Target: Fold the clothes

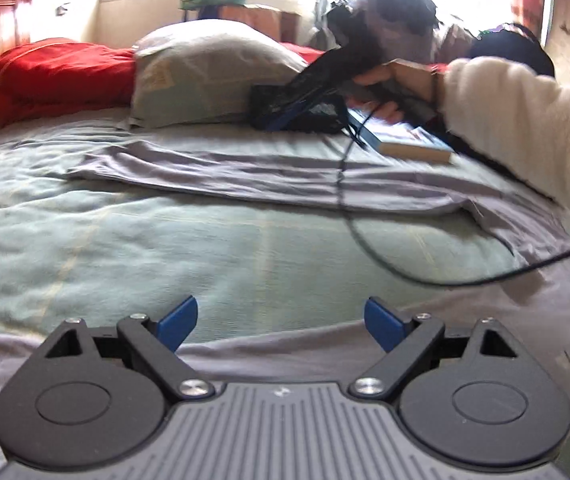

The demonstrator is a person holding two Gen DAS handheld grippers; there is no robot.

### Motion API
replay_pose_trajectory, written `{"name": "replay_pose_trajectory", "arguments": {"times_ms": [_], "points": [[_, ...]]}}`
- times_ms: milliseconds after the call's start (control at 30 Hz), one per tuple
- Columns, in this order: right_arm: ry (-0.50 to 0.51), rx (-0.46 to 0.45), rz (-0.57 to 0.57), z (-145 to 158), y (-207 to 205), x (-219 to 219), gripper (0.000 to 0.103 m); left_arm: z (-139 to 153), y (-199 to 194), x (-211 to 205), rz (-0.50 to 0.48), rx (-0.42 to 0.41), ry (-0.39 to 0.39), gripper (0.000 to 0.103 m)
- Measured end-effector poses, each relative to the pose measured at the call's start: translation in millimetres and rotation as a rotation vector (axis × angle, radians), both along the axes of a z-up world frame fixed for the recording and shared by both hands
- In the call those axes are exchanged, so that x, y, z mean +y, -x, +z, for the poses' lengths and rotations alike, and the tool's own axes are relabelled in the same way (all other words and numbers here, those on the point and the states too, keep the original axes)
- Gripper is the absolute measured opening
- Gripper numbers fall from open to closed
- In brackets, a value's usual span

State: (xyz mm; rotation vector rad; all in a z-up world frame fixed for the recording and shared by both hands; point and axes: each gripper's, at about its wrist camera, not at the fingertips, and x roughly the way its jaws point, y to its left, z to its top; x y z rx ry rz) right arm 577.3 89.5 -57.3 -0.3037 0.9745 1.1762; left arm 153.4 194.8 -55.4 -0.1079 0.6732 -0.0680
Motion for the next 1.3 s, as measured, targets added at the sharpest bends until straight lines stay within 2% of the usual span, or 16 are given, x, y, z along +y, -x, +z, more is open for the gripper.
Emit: {"name": "replay_pose_trajectory", "arguments": {"times_ms": [100,200,333,467,600,633,767,900,967,1100,1167,1300], "points": [[0.009,-0.012,-0.072,2.8,0.9,-60.4,0.036,-8.8,-10.5,-17.9,-0.016,0.056,-0.014,0.090],[-0.027,0.000,-0.137,0.5,7.5,-116.4,0.035,-17.8,-14.1,-36.2,-0.038,0.080,-0.040,0.090],[-0.080,0.053,-0.142,-14.1,32.1,-159.5,0.035,-23.5,-14.3,-51.9,-0.051,0.087,-0.085,0.092],[-0.063,0.083,-0.193,-38.0,45.6,-172.8,0.035,-25.2,-16.8,-49.5,-0.036,0.102,-0.056,0.093],[-0.119,0.226,-0.191,-56.5,62.0,-185.0,0.036,-25.3,-17.8,-50.7,-0.025,0.109,-0.059,0.093],[-0.118,0.214,-0.167,-54.9,70.0,-183.5,0.039,-25.5,-18.6,-51.8,-0.022,0.111,-0.060,0.093],[-0.119,0.172,-0.125,-37.5,80.7,-181.8,0.038,-25.6,-21.0,-52.9,-0.017,0.119,-0.059,0.095],[-0.200,0.125,-0.209,-16.9,63.0,-189.4,0.038,-26.4,-20.5,-51.3,-0.016,0.114,-0.052,0.096],[-0.218,0.126,-0.269,-17.6,50.3,-187.9,0.038,-26.9,-20.5,-50.8,-0.013,0.112,-0.046,0.097],[-0.158,0.140,-0.272,-43.2,62.5,-173.5,0.038,-27.2,-20.0,-51.9,-0.009,0.110,-0.047,0.097],[-0.126,0.148,-0.272,-56.5,69.4,-166.1,0.043,-27.3,-20.2,-52.0,-0.009,0.110,-0.046,0.097],[-0.138,0.200,-0.217,-48.4,78.9,-174.6,0.042,-27.6,-21.3,-52.5,-0.007,0.112,-0.047,0.099]]}}
